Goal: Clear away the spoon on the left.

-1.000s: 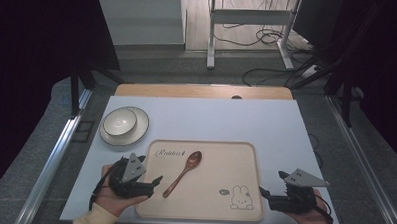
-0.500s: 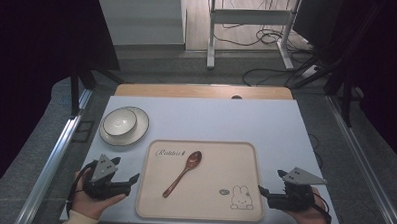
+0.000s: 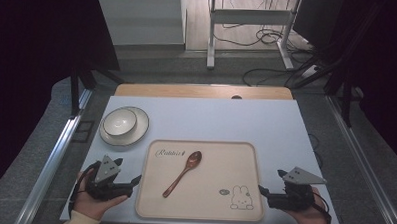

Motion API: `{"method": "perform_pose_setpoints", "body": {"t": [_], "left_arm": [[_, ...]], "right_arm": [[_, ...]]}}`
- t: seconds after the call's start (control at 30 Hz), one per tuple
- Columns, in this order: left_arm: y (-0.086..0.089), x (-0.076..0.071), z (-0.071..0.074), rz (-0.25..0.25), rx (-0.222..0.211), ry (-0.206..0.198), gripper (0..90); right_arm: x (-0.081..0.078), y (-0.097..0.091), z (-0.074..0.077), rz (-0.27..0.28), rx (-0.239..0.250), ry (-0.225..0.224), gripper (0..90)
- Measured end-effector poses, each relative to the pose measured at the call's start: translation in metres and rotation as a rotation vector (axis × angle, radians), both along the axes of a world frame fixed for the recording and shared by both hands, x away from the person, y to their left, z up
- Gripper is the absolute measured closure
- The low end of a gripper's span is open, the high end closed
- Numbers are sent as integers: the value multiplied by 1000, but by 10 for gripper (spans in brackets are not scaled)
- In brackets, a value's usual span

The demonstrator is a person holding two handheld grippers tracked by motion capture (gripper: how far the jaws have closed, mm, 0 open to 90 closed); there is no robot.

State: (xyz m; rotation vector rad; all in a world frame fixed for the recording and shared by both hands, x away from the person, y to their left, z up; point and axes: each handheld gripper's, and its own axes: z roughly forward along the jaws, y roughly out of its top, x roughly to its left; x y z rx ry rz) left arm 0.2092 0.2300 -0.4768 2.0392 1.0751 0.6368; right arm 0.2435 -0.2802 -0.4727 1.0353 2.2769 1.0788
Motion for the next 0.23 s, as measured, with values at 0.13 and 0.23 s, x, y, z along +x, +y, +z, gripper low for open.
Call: {"method": "perform_pose_setpoints", "body": {"t": [0.13,0.23], "left_arm": [[-1,0,1,0,-3,-3,187],[-2,1,1,4,-5,-3,187]], "right_arm": [[0,0,0,-1,9,-2,151],[1,-1,0,-2,14,-1,151]]}}
